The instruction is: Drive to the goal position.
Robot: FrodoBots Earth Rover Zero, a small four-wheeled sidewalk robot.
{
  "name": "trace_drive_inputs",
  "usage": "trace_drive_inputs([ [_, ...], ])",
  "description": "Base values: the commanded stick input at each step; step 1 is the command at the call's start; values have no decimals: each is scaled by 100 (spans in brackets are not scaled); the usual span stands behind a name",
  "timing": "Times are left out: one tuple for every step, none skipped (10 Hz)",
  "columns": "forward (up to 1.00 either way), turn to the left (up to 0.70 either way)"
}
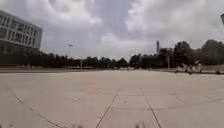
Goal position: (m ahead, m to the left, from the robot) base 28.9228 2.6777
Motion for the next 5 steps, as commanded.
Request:
trace_drive_inputs([
  [60,-15],
  [60,-15],
  [60,-15],
  [60,-15],
  [60,-15],
])
